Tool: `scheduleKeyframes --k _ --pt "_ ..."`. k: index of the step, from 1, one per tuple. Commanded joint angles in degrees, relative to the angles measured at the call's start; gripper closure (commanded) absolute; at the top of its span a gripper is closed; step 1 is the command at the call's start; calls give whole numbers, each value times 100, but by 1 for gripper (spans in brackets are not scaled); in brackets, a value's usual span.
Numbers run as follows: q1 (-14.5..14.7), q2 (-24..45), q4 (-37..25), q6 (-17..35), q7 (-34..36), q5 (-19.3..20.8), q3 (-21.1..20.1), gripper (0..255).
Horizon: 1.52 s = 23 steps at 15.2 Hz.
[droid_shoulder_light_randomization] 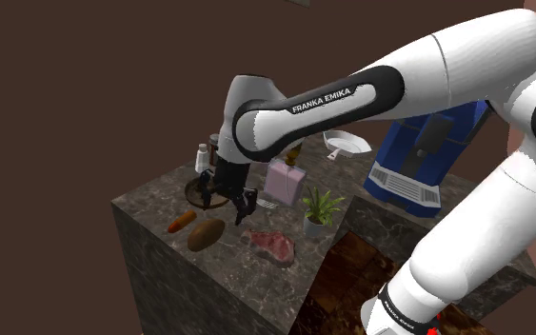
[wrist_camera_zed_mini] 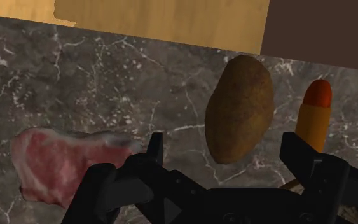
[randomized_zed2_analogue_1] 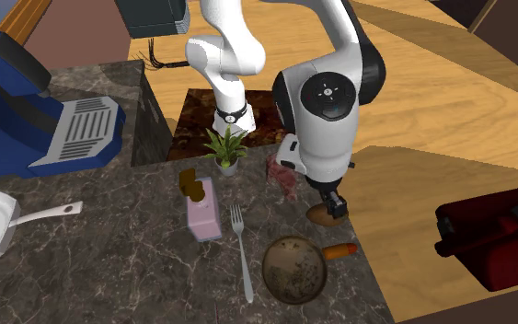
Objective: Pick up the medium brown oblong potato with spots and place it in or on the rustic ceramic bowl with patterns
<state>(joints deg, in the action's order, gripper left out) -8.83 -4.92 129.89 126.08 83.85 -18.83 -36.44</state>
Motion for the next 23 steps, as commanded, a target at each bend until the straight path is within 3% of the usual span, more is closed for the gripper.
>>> scheduleKeyframes --k 1,2,10,18,19,23 --pt "-19 547 -242 279 748 251 -118 0" --pt "1 826 -369 409 1095 401 -131 0" --pt "156 1286 -187 1013 1290 659 -121 0" --pt "158 1285 -187 1012 1289 658 -119 0" --pt "158 1285 -187 1012 1289 658 -119 255" --pt "158 1285 -187 1012 1289 658 -119 255"
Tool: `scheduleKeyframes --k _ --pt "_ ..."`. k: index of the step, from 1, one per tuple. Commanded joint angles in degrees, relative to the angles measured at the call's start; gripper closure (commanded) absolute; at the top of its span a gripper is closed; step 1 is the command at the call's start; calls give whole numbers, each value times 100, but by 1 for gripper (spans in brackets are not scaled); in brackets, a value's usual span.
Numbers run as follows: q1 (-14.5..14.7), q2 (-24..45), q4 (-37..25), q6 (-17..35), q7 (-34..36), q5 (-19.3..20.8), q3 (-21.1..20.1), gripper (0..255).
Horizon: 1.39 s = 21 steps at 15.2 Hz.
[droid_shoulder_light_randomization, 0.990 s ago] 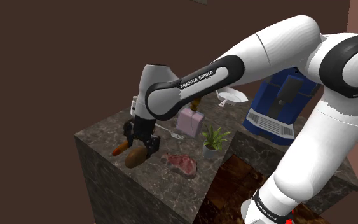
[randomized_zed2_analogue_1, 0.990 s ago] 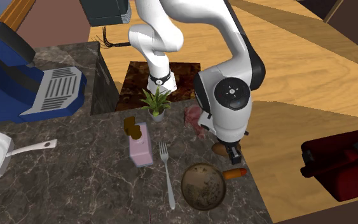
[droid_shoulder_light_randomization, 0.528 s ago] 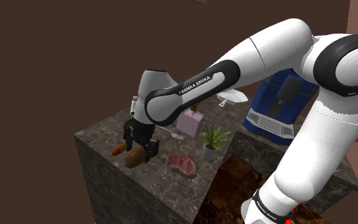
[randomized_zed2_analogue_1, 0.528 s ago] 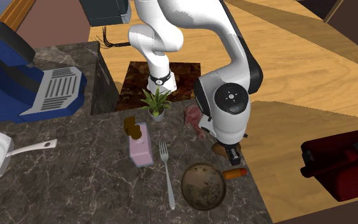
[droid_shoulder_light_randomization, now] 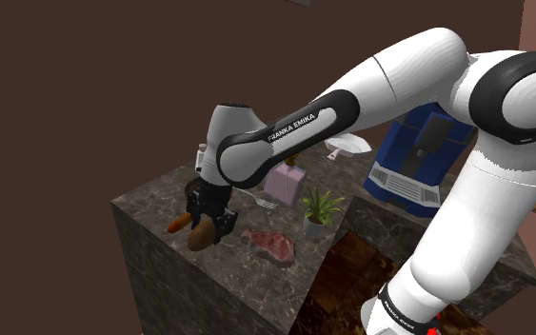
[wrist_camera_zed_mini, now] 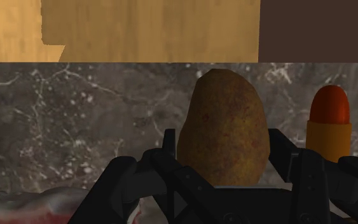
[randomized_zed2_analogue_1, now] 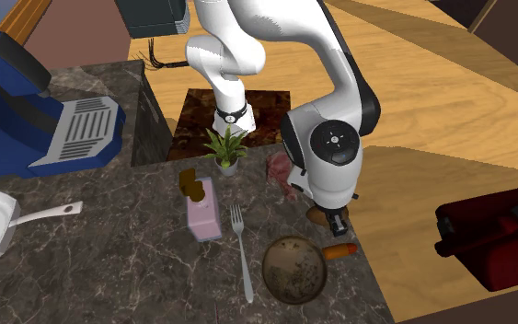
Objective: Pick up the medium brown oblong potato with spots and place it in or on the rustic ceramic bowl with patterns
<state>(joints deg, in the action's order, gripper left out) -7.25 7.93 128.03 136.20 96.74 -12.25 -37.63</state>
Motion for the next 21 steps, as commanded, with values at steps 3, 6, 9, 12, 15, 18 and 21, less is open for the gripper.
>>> scheduleKeyframes --k 3,6,9,12,15,18,21 --pt "0 0 0 0 0 0 0 255" --pt "-12 -61 -24 -76 -13 -35 -8 255" --pt "-44 -238 -105 -310 -45 -133 -25 255" --pt "-70 -404 -196 -545 -71 -219 -32 255" --pt "-92 -558 -298 -781 -89 -293 -30 255" --pt "-111 -700 -410 -1017 -100 -356 -22 255" --pt "-127 -829 -533 -1252 -104 -408 -8 255"
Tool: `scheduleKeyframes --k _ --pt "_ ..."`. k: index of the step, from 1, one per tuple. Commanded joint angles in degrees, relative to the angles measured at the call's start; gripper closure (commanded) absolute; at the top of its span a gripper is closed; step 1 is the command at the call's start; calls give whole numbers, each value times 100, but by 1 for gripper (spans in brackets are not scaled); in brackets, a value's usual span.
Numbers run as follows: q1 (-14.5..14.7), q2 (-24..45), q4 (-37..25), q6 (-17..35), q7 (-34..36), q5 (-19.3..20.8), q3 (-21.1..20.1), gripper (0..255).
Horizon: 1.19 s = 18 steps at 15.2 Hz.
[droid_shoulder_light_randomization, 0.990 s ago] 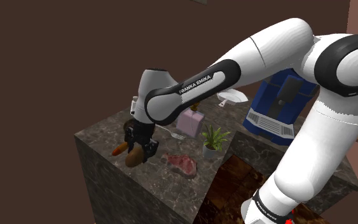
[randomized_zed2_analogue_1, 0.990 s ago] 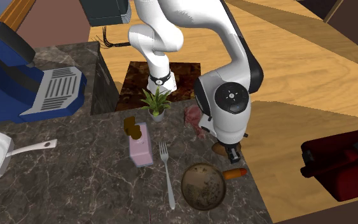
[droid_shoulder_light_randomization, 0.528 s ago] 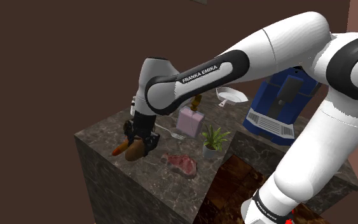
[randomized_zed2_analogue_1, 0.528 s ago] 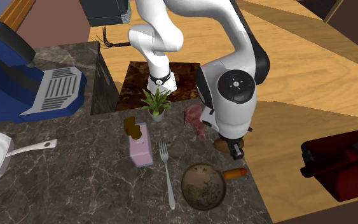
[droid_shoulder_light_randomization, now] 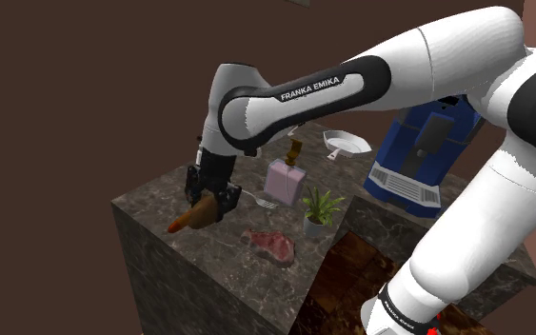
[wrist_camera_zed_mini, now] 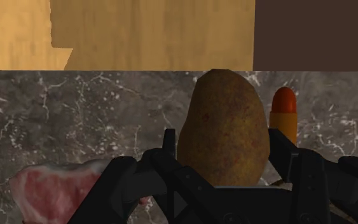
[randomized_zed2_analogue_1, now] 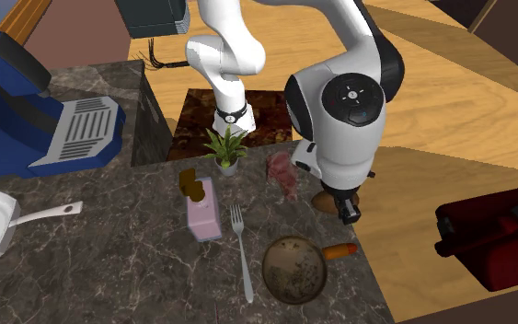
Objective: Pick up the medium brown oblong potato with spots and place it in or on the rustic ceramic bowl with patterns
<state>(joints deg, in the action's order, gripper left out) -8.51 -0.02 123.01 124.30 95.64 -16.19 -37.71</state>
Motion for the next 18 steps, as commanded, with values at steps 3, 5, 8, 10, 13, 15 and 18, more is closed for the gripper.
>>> scheduleKeyframes --k 3,5,8,10,13,15,18 --pt "-15 -150 -165 -296 10 -56 17 255" --pt "-24 -220 -260 -452 15 -79 30 255" --pt "-32 -285 -358 -607 23 -99 44 255" --pt "-142 -41 -606 -687 -89 75 145 255" --pt "-283 351 -1029 -830 -237 339 291 255" --pt "-360 630 -1347 -941 -325 514 385 255" --pt "-445 1073 -1886 -1137 -447 772 526 255"
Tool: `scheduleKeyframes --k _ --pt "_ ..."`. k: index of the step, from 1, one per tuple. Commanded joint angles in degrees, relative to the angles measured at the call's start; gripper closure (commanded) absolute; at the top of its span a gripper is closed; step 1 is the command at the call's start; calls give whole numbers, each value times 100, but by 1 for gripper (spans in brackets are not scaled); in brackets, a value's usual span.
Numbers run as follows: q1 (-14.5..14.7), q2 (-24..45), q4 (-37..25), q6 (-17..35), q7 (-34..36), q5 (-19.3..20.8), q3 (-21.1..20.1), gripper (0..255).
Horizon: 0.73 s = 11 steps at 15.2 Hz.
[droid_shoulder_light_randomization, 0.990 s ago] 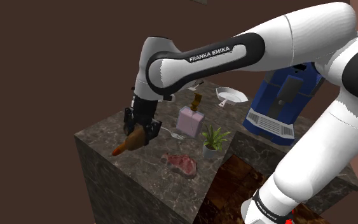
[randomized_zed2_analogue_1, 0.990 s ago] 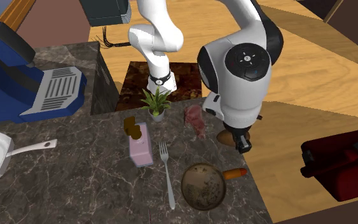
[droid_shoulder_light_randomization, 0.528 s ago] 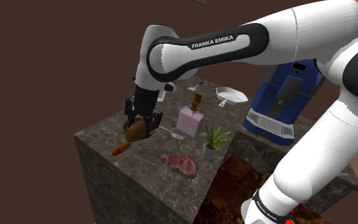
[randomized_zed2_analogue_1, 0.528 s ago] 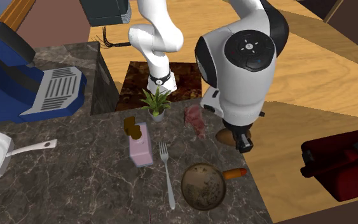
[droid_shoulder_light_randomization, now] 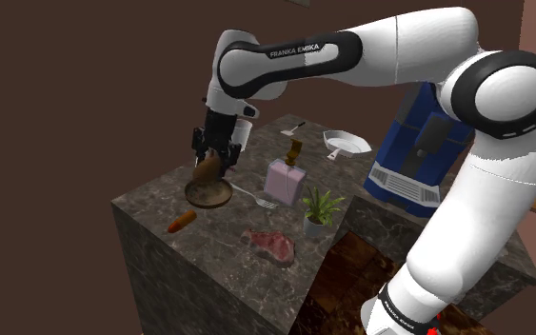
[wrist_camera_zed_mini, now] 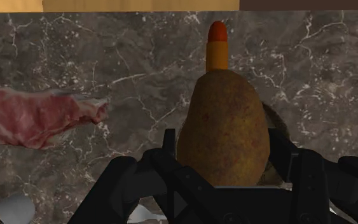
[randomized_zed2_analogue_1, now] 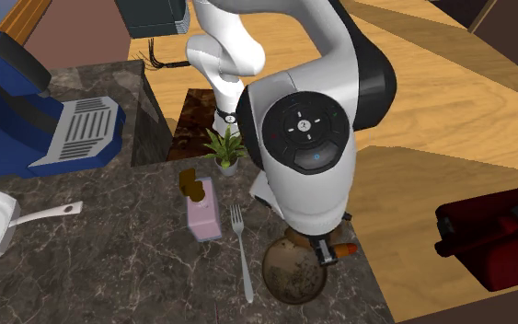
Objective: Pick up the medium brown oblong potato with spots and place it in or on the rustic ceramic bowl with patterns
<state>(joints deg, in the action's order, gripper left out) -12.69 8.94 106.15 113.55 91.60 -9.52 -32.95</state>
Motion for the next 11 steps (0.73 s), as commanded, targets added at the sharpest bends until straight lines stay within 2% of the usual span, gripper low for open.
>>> scheduleKeyframes --k 1,2,11 --pt "-48 332 -397 -135 -82 190 96 255" --pt "-74 579 -720 -259 -139 319 166 255" --pt "-34 792 -281 366 -192 396 206 255"
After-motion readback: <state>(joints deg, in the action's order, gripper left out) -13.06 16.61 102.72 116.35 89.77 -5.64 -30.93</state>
